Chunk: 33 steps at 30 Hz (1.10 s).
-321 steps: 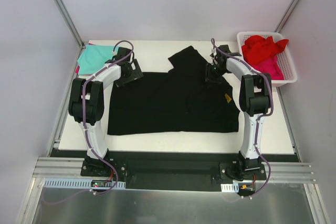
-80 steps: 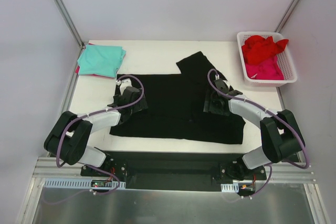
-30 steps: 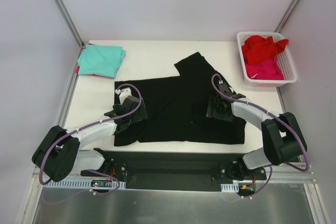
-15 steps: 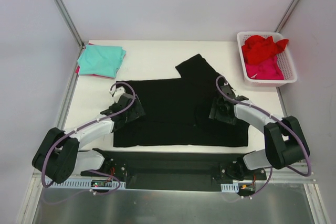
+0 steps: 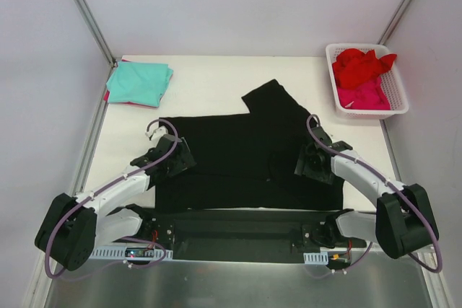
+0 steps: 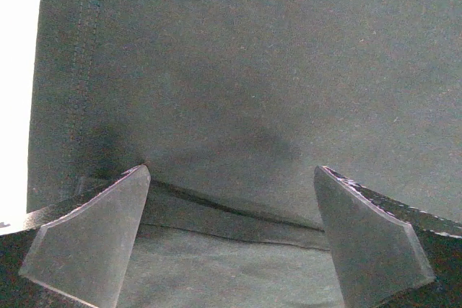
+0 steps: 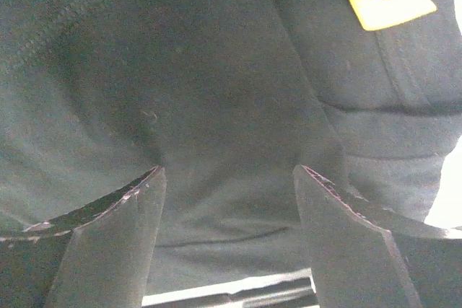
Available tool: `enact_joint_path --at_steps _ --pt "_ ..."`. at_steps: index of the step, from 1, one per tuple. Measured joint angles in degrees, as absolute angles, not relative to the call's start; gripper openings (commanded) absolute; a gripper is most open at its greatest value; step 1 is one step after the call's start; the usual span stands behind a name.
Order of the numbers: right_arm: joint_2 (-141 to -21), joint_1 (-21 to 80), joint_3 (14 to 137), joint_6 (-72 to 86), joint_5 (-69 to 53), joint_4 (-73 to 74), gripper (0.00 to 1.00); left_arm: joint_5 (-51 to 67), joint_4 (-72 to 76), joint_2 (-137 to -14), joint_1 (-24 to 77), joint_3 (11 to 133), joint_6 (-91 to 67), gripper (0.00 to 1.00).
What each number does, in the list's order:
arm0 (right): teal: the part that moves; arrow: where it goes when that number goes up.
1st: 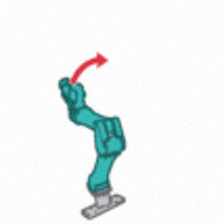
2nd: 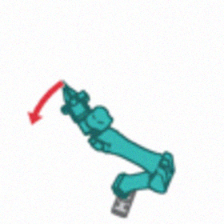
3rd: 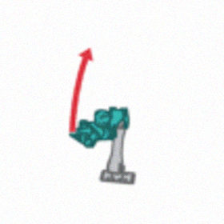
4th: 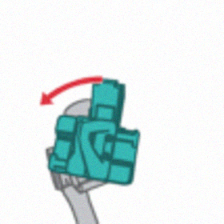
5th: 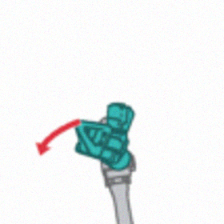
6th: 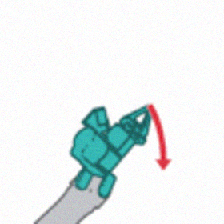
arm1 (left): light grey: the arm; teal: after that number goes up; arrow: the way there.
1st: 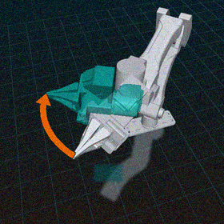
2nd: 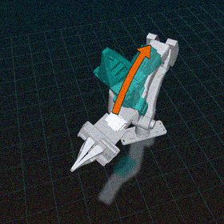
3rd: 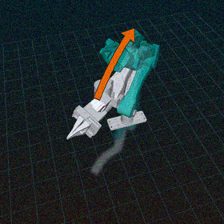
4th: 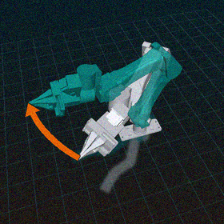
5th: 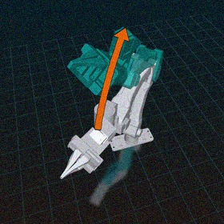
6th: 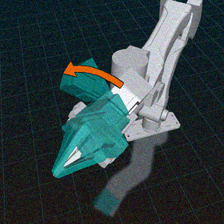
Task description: Fold and stack the t-shirts
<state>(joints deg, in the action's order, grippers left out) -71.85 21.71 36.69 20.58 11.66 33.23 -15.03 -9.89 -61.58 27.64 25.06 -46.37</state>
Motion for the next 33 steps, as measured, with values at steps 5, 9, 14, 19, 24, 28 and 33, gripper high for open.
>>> enact_joint_path --at_steps 5,9,14,19,24,28,33 --pt "-67.9 21.6 39.6 20.5 12.1 39.7 0.75 -15.3 -14.2 -61.4 27.6 26.9 -45.6 0.99" --pt "-67.2 21.6 47.4 19.9 12.1 42.6 0.75 -15.7 -18.4 -61.5 27.6 32.2 -43.6 0.99" --pt "-71.7 21.4 62.7 17.1 11.6 44.9 0.75 -16.7 -20.2 -64.1 27.6 45.3 -39.7 0.99" --pt "-84.2 20.6 81.0 11.6 9.8 43.1 0.82 -18.6 -19.0 -75.7 27.3 62.1 -34.5 0.99" --pt "-95.8 17.7 88.4 7.3 6.2 39.6 0.9 -18.8 -16.8 -84.1 25.3 67.9 -32.1 0.99" --pt "-106.1 13.6 95.4 4.8 2.0 39.4 0.9 -17.5 -15.3 -87.7 21.5 68.1 -31.8 0.99" --pt "-119.8 9.8 110.0 1.3 -5.9 38.8 0.87 -12.2 -14.7 -92.0 16.7 70.3 -31.9 0.99"
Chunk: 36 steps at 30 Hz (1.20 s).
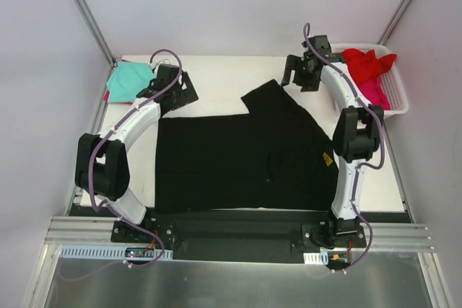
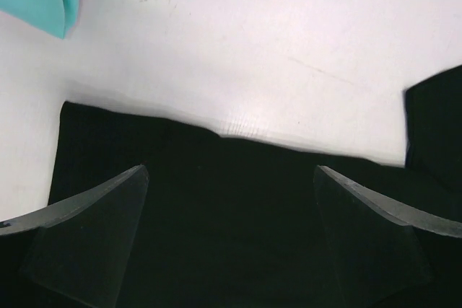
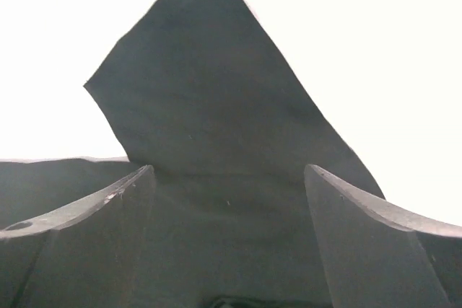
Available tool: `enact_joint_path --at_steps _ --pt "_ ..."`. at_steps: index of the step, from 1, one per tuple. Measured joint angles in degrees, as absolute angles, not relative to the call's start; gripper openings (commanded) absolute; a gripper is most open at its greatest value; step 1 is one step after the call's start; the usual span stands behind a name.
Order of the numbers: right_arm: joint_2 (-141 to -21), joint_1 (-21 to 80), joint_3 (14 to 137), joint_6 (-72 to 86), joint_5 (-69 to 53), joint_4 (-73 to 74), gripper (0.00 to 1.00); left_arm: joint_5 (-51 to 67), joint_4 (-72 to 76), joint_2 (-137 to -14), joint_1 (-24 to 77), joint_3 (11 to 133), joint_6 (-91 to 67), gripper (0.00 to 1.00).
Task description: Fold and stack the t-shirts
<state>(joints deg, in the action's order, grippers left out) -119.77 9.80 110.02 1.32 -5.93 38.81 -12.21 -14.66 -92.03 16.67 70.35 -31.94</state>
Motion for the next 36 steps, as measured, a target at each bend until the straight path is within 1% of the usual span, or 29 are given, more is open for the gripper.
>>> enact_joint_path --at_steps 5,8,14,21,29,34,36 --pt "-129.5 8.0 120.8 -2.9 -17.0 38.3 0.86 -8.0 -12.6 -94.3 13.6 71.5 -32.2 0.99" --pt "-133.0 7.4 123.8 -4.0 -21.3 37.5 0.85 -7.3 -11.3 -94.3 13.5 71.5 -32.0 0.99" --pt "-138.2 6.4 124.7 -3.6 -30.2 33.9 0.84 -6.0 -8.2 -93.9 13.5 70.3 -31.2 0.99" --pt "-142.2 5.0 127.1 -2.3 -37.1 30.1 0.83 -4.4 -5.8 -92.3 13.5 68.8 -30.2 0.99" --pt "-142.2 3.1 126.7 -2.5 -38.9 29.4 0.83 -2.7 -2.6 -93.6 13.5 67.6 -29.3 0.95" --pt "-139.5 3.0 118.9 -3.4 -36.2 30.8 0.83 -0.4 0.4 -97.2 13.6 65.5 -29.6 0.94" --pt "-139.4 3.1 118.1 -3.7 -35.4 31.6 0.83 0.3 0.9 -98.7 13.6 64.3 -29.8 0.94"
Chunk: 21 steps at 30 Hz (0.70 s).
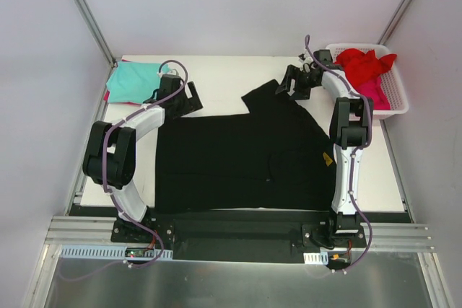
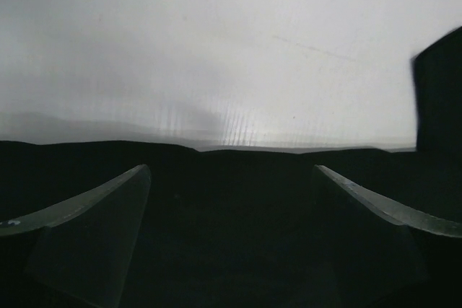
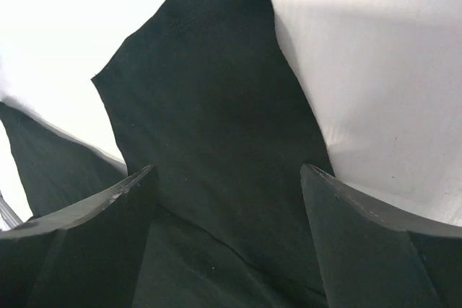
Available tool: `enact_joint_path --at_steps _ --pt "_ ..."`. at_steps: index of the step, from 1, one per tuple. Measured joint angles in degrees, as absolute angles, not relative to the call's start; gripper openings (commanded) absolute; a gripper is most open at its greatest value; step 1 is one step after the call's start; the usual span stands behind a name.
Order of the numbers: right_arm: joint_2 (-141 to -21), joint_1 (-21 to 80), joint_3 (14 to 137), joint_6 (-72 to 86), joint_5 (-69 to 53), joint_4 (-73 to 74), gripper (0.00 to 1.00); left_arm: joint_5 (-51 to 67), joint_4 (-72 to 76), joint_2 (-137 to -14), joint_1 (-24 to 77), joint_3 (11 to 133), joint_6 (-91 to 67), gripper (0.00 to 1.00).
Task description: Fold and stack the t-shirts
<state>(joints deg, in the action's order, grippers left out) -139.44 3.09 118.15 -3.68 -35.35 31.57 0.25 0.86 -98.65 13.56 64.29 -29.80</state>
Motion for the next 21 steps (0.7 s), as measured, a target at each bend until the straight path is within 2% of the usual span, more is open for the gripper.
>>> enact_joint_path --at_steps 14,21 --pt "-139.3 3.4 120.8 -4.2 -32.1 34.5 0.82 2.5 3.7 -101.4 13.6 62.1 -30.6 0.93" --pt "-137.0 3.3 115.5 -4.5 -30.7 33.8 0.81 2.5 4.1 -101.4 13.7 62.1 -30.6 0.93"
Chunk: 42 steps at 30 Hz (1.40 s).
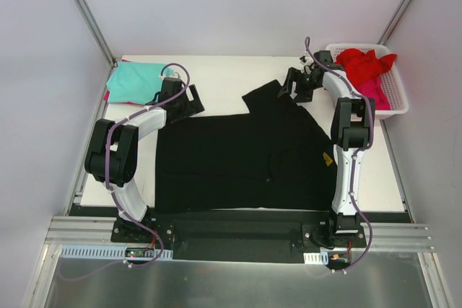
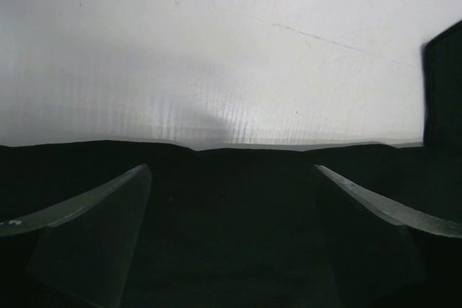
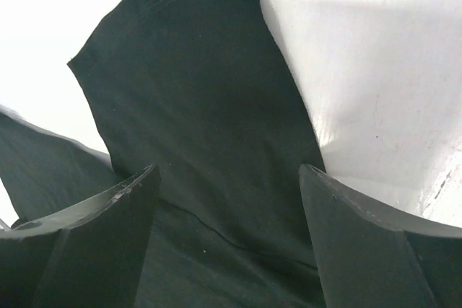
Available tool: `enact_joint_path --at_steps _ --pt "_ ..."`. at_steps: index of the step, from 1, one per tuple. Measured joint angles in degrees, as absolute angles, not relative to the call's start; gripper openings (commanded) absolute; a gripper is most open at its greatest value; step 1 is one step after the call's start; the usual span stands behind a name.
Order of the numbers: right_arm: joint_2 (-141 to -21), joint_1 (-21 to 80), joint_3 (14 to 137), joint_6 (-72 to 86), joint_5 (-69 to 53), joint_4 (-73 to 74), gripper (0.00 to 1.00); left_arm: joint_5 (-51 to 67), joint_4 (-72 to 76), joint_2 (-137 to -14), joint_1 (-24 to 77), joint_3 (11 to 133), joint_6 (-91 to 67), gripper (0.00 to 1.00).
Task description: Fold and stack the t-shirts
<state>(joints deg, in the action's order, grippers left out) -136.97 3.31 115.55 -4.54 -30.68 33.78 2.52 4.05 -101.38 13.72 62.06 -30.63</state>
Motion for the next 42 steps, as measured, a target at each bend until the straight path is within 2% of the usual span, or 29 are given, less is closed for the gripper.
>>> enact_joint_path --at_steps 4,10,17,19,21,26,33,37,42 --pt "-136.9 3.3 116.5 -4.5 -31.2 33.9 0.82 2.5 4.0 -101.1 13.9 61.9 -30.4 0.93" --pt "-137.1 3.3 125.2 -4.3 -32.8 33.8 0.82 1.9 4.1 -99.9 13.9 61.9 -29.6 0.93" --pt "-137.5 3.2 127.0 -3.6 -34.2 31.3 0.82 1.2 4.1 -99.1 13.9 61.9 -29.0 0.92" --pt "-138.0 3.2 127.7 -3.0 -34.4 31.3 0.81 1.2 4.0 -99.1 13.9 61.9 -28.9 0.98" --pt "-138.0 3.2 127.2 -2.6 -34.2 31.9 0.81 1.2 4.1 -99.1 14.0 61.9 -28.8 0.99" --pt "-131.8 4.2 113.7 -3.1 -27.1 34.7 0.81 -1.9 1.6 -98.0 15.8 61.9 -27.1 0.99" --pt "-112.7 10.2 90.5 -3.0 -8.5 41.7 0.84 -8.6 -4.4 -93.1 21.8 59.5 -26.4 0.99" --pt "-104.7 11.8 85.7 -2.4 1.6 43.8 0.85 -14.4 -5.8 -90.5 23.7 54.8 -27.0 0.99" --pt "-103.1 11.8 81.7 -1.5 8.6 41.5 0.85 -18.5 -2.9 -89.6 24.4 50.0 -27.7 0.99"
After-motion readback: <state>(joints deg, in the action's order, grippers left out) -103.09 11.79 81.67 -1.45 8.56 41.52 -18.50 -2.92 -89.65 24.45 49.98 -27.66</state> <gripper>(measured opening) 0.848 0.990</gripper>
